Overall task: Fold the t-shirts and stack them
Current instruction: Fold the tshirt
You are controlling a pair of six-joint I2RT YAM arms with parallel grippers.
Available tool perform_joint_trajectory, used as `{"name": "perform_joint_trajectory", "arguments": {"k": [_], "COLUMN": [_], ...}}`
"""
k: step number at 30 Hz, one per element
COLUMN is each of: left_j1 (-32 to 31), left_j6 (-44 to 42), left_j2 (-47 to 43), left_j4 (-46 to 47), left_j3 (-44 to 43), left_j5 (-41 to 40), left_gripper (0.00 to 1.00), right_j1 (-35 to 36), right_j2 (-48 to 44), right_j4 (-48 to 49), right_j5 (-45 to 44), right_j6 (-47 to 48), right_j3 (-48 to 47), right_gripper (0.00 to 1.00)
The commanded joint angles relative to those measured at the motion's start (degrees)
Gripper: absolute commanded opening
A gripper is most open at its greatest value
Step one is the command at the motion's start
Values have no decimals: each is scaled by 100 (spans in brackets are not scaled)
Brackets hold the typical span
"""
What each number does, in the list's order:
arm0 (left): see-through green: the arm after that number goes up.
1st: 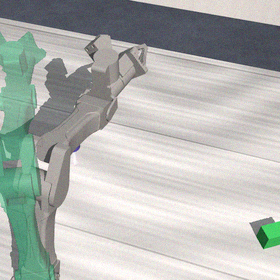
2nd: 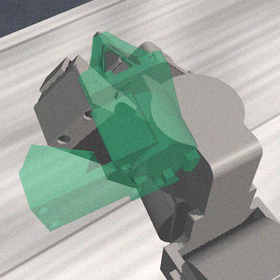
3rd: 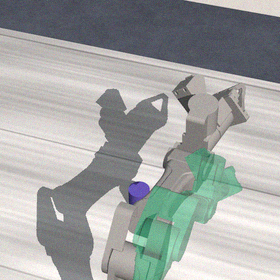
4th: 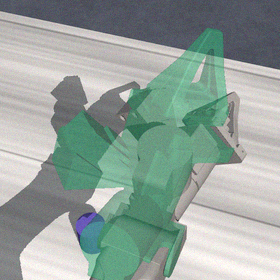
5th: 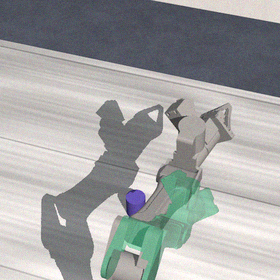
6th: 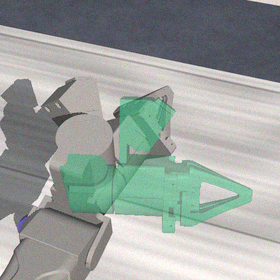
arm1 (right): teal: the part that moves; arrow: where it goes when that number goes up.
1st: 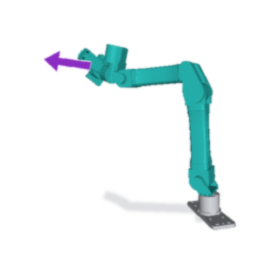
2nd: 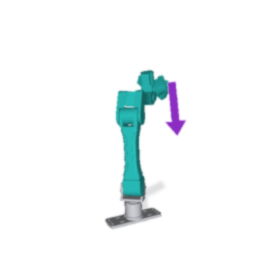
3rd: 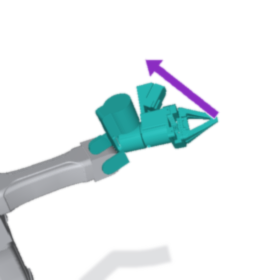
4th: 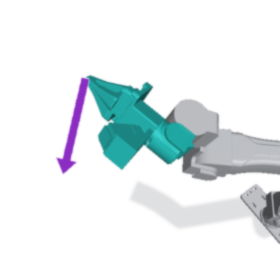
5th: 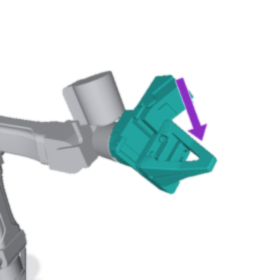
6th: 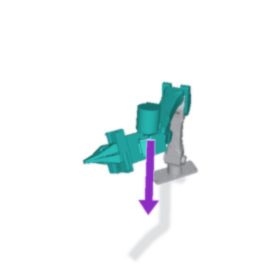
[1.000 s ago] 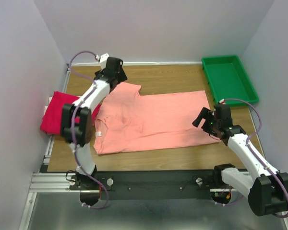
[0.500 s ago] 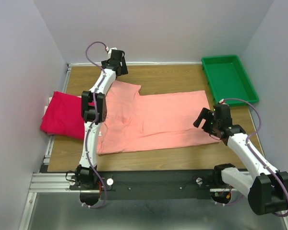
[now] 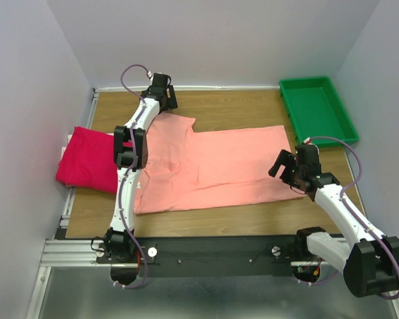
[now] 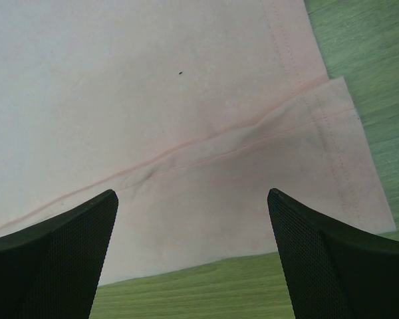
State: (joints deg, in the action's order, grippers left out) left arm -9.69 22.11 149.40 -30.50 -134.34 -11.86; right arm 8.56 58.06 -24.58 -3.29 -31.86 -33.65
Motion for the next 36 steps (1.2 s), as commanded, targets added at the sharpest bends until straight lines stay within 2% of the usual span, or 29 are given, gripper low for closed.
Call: {"name": "perform_joint_trajectory", "arguments": {"k": [1, 3, 6, 7, 15, 18, 21, 22, 25, 26, 27, 28, 31, 32, 36], "left_j1": [143, 143, 143, 134, 134, 117, 99, 82, 29, 20, 11, 3, -41, -59, -120], "left_j6": [144, 180, 206, 241, 268, 224, 180, 162, 75, 40, 13, -22, -285, -373, -602], "left_j2": [36, 62, 107, 37, -157, -218, -333, -376, -395, -377, -377, -368, -368, -368, -578], "left_j4": [-123, -140, -245, -246, -650, -808, -799, -817, -878, -887, -905, -905, -817, -774, -440], "left_j3": [-57, -39, -127, -75, 233, 338, 584, 663, 664, 655, 638, 629, 629, 646, 953], "left_j5": [403, 561, 597, 562, 289, 184, 140, 62, -62, -62, -54, -19, 43, 113, -36], "left_gripper": [99, 90, 99, 99, 77, 73, 64, 57, 50, 43, 41, 31, 14, 0, 0], "right_j1": [14, 14, 6, 6, 6, 14, 6, 14, 6, 14, 6, 6, 14, 14, 6], "right_j2": [-76, -67, -50, -32, -76, -93, -137, -172, -207, -208, -216, -216, -208, -208, -216], "right_j4": [-82, -82, -82, -82, -82, -82, -82, -82, -74, -73, -82, -82, -74, -82, -82], "right_j5": [-181, -216, -225, -216, -233, -181, -181, -190, -207, -225, -225, -233, -225, -233, -269], "right_j6": [66, 66, 66, 66, 66, 66, 57, 57, 39, 39, 39, 39, 39, 30, 48], "right_j3": [-10, -1, -19, -19, 7, 16, 25, 34, 43, 51, 51, 51, 51, 51, 25], "right_gripper": [100, 100, 100, 100, 100, 100, 100, 100, 100, 100, 100, 100, 100, 100, 100]}}
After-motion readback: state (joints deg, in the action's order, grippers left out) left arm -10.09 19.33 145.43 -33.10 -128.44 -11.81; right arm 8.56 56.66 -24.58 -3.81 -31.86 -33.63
